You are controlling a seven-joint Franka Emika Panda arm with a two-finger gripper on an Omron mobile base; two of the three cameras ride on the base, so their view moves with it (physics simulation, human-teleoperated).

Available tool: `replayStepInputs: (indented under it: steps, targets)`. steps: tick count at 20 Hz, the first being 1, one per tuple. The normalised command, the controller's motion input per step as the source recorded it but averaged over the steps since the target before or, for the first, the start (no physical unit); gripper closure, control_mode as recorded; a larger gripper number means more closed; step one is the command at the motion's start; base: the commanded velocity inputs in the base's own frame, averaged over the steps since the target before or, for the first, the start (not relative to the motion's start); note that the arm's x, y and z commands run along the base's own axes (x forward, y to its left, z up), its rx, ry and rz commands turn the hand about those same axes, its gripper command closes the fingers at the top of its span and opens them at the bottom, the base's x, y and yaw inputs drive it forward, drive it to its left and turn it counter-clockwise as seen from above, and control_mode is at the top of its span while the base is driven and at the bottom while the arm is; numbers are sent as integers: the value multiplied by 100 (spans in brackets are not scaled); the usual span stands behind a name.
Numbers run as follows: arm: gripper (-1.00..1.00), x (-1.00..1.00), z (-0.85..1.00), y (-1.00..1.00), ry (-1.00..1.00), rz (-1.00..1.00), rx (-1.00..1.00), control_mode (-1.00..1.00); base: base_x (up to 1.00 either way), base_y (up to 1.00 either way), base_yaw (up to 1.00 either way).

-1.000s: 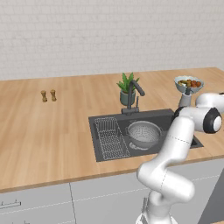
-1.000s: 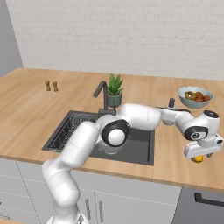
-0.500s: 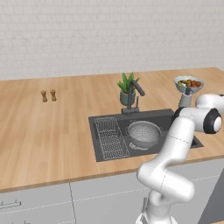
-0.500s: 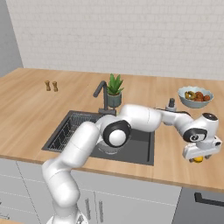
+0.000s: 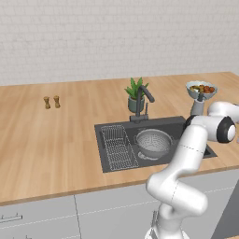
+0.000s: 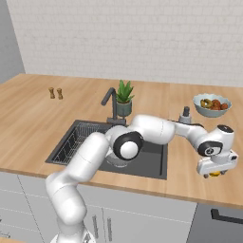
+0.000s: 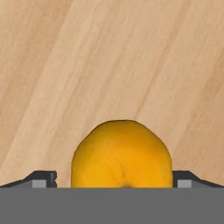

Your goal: Put the colander in the sink, put the tangerine in the colander, and turn on the sink faucet and pour water over the colander.

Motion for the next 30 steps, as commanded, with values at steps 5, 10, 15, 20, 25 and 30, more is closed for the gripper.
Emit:
replayStepInputs:
  steps: [5,10,15,20,25,30]
  targets:
    - [-100,20,-4,2,0,0,0,-100,0,0,0]
    - [100,19,0,0,0,2,0,-100,0,0,0]
    - [100,13,0,0,0,6,0,-100,0,0,0]
    - [100,-2,8,2,0,12,1,-100,0,0,0]
    - [100,-25,35,32,0,17,0,-100,0,0,0]
    - [100,-39,41,58,0,13,0,-100,0,0,0]
